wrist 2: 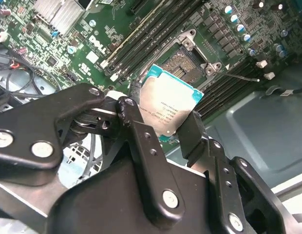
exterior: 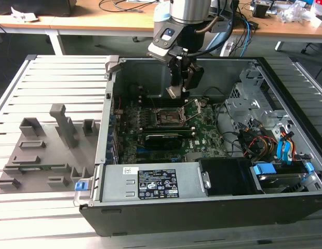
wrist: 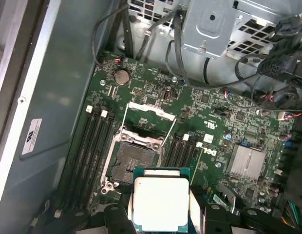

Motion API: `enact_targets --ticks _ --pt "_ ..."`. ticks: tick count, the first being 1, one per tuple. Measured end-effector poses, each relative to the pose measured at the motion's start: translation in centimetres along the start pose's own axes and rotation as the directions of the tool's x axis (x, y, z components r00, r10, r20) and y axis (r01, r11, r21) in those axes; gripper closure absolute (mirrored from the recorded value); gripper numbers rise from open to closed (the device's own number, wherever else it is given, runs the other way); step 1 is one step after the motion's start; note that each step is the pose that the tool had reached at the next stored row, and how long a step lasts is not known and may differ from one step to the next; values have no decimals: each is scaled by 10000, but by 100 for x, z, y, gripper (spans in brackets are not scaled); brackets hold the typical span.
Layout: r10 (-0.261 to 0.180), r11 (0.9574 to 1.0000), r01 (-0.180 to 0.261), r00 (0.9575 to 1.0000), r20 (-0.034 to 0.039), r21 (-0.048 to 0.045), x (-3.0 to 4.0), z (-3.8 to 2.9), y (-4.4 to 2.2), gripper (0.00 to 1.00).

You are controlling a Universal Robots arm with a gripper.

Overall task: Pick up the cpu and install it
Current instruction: 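Place the cpu into insertion slot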

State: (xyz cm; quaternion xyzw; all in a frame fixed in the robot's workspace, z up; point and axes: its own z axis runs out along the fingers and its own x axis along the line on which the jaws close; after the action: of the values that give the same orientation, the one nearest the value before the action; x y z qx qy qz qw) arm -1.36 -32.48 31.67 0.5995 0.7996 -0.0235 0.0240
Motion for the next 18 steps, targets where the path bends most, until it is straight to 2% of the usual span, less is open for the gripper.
enact_targets --ticks 5,10,14,17,18 --pt "624 9980 -624 9981 1 44 0 1 0 45" --pt "1020 9948 -1020 9948 0 70 0 3 0 45" --pt "1682 9857 -1682 9858 0 116 0 5 0 45" --pt "1905 9816 -1905 9817 0 130 0 6 0 45" --pt "2065 9784 -2065 9785 1 142 0 6 0 45"
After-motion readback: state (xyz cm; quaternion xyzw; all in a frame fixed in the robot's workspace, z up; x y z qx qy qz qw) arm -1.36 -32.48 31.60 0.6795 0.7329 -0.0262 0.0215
